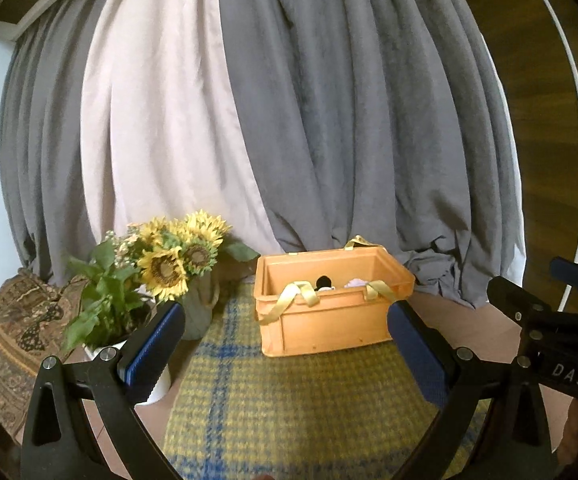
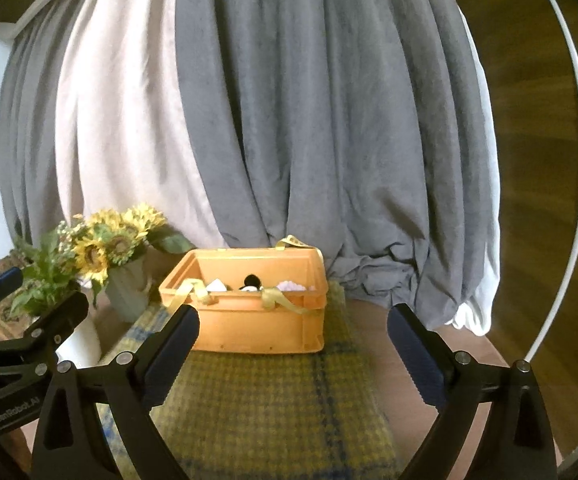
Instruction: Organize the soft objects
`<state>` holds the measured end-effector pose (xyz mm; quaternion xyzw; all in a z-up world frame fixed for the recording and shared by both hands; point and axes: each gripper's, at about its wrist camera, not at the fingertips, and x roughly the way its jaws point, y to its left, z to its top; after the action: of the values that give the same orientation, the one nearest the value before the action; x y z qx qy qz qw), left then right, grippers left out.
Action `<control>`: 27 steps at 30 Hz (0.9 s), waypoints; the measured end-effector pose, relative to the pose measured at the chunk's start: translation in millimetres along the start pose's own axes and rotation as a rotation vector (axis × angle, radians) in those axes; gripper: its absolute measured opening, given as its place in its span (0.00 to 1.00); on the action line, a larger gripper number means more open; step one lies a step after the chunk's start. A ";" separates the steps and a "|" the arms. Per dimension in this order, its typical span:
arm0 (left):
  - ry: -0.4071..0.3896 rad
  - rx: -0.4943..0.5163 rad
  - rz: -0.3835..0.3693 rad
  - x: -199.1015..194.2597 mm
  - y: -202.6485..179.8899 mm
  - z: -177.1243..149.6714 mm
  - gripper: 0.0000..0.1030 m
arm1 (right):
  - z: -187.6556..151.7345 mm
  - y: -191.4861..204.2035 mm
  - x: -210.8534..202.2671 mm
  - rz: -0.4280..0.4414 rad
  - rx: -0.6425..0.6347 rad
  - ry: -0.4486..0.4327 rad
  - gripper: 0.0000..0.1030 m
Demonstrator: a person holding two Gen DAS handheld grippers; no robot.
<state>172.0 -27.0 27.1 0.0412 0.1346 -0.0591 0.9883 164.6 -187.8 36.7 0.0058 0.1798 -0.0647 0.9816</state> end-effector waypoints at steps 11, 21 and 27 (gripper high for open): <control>0.016 -0.003 0.008 -64.8 -6.0 -23.4 1.00 | -28.8 -7.9 -61.0 0.019 0.011 0.011 0.94; -0.014 -0.006 0.045 -111.1 -7.6 -33.1 1.00 | -43.6 -9.4 -104.0 0.025 -0.001 0.002 0.94; 0.000 -0.006 0.041 -122.9 -8.6 -37.7 1.00 | -49.8 -9.3 -121.0 0.026 -0.002 -0.001 0.94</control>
<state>43.5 -18.8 23.7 0.0409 0.1340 -0.0386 0.9894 33.6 -180.2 33.1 0.0073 0.1794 -0.0516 0.9824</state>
